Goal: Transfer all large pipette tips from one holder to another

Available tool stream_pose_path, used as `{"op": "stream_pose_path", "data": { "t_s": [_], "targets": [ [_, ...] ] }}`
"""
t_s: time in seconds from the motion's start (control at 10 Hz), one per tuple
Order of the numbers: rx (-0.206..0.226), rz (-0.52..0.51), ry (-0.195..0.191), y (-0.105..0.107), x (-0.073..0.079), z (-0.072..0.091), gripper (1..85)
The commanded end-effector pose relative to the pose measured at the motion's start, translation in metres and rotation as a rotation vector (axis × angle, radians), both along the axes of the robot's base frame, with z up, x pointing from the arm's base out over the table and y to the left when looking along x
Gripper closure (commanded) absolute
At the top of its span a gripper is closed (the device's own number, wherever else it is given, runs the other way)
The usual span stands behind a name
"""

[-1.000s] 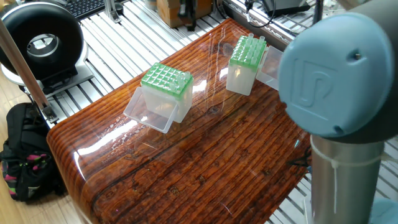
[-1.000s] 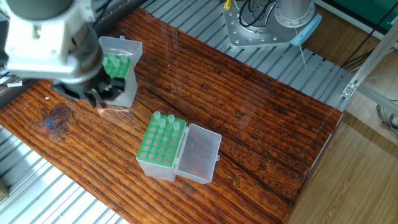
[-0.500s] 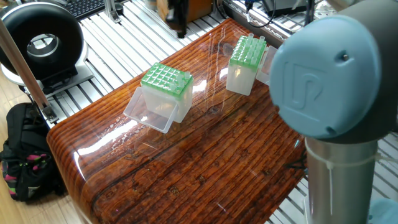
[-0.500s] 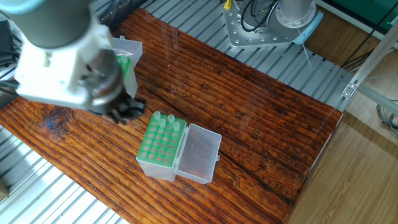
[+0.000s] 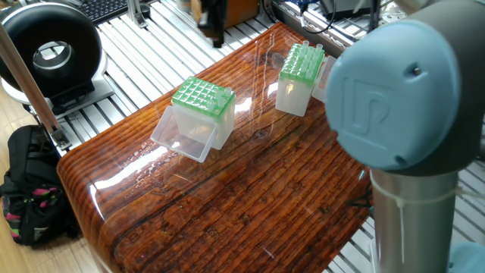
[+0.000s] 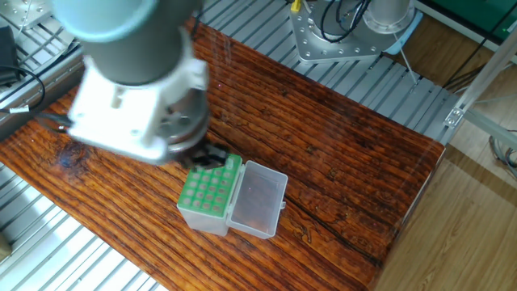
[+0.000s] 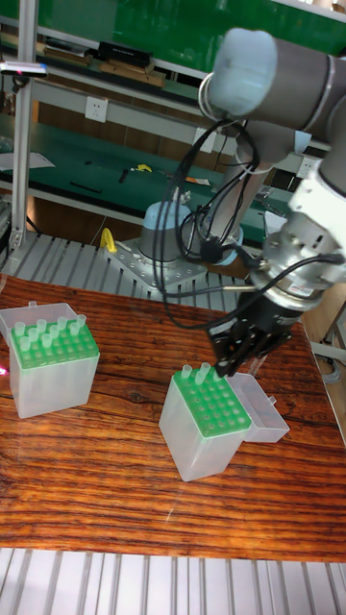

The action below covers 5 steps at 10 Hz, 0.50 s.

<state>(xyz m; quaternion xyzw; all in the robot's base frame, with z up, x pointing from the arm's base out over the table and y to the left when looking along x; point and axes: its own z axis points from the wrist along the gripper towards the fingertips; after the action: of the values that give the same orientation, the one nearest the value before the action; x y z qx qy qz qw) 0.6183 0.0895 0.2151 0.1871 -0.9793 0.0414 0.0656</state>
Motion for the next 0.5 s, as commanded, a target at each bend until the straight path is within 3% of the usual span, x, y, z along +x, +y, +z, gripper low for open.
{"op": "stream_pose_path", "data": {
  "t_s": [0.0, 0.1, 0.2, 0.3, 0.4],
  "targets": [
    [0.030, 0.012, -0.001, 0.019, -0.034, -0.003, 66.3],
    [0.080, 0.027, -0.020, 0.025, -0.040, -0.009, 66.3],
    [0.127, 0.066, -0.057, 0.033, -0.038, -0.015, 60.3],
    [0.092, 0.120, -0.097, 0.024, -0.027, -0.020, 58.3],
    [0.082, 0.165, -0.092, 0.022, -0.027, -0.026, 58.3]
  ]
}}
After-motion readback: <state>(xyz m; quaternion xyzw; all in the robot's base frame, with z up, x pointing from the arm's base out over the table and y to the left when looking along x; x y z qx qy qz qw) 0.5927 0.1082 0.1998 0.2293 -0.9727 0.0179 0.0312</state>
